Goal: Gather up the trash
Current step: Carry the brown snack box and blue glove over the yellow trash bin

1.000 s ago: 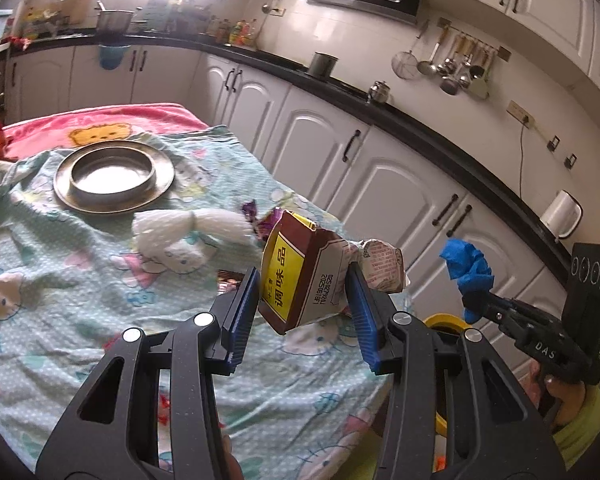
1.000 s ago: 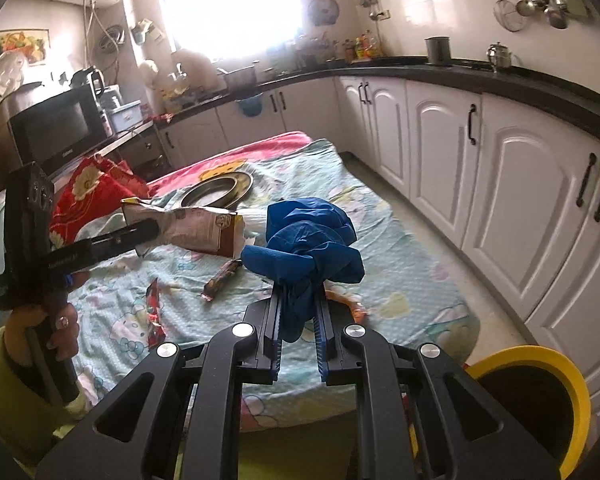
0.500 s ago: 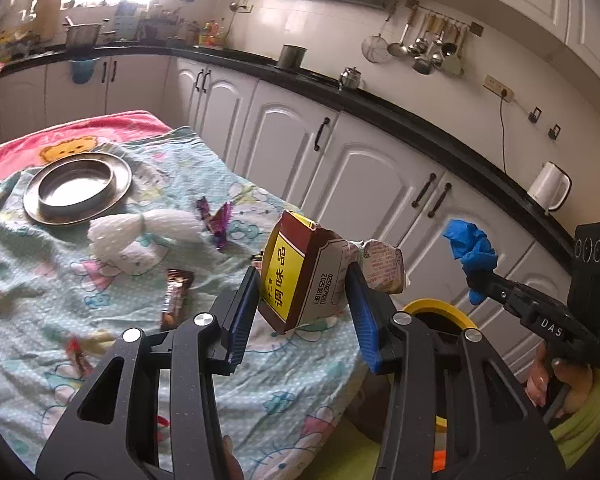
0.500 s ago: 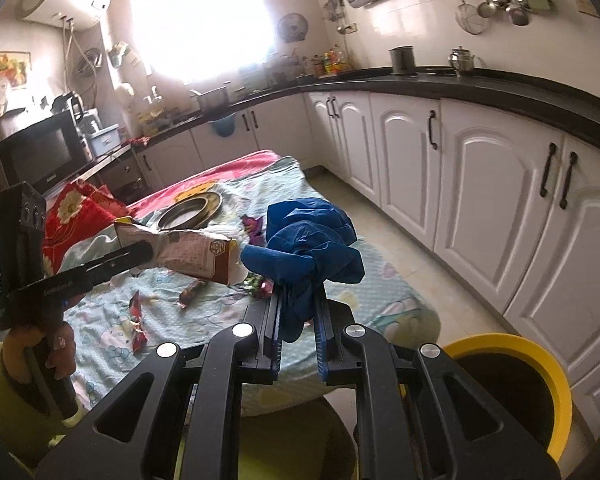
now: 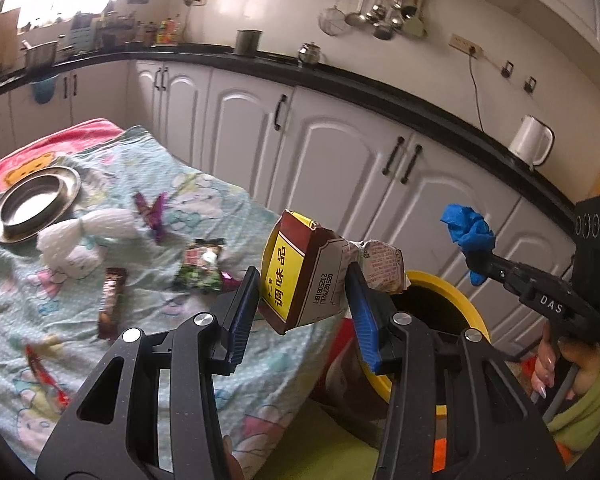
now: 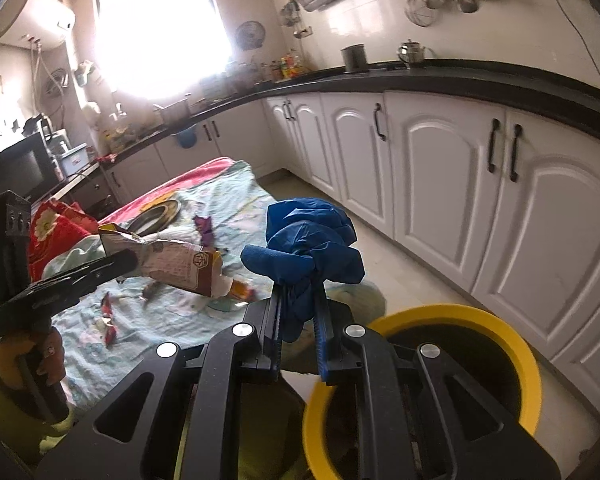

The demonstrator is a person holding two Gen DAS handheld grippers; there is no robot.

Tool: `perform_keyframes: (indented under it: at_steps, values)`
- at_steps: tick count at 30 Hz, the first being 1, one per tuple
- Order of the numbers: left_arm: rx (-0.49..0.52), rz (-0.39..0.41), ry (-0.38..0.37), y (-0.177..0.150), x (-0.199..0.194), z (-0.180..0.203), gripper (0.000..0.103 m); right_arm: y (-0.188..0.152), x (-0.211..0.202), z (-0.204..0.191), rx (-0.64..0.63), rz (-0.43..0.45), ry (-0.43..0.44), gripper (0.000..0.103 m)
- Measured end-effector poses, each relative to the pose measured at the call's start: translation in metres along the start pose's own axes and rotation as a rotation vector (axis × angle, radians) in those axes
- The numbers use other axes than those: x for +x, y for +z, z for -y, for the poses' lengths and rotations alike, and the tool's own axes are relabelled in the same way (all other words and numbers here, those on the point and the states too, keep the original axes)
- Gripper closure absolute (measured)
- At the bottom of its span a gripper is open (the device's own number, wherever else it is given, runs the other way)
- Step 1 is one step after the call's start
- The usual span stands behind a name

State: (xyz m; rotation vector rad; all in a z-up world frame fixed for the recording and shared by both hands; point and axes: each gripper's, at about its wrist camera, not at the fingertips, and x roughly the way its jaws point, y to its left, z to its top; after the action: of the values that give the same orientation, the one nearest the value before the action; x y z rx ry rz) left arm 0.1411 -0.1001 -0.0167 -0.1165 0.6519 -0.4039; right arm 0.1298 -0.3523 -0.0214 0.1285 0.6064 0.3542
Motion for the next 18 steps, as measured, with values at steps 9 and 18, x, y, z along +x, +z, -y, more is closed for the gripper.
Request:
perform_keyframes:
  at_steps: [9, 18]
  values:
    - [0.090, -0.057, -0.032, -0.012, 0.026, 0.041, 0.067, -0.019, -0.012, 0.036, 0.039, -0.012, -0.074, 0.090]
    - [0.192, -0.140, -0.063, -0.031, 0.056, 0.081, 0.067, -0.040, -0.018, 0.068, 0.068, -0.041, -0.139, 0.090]
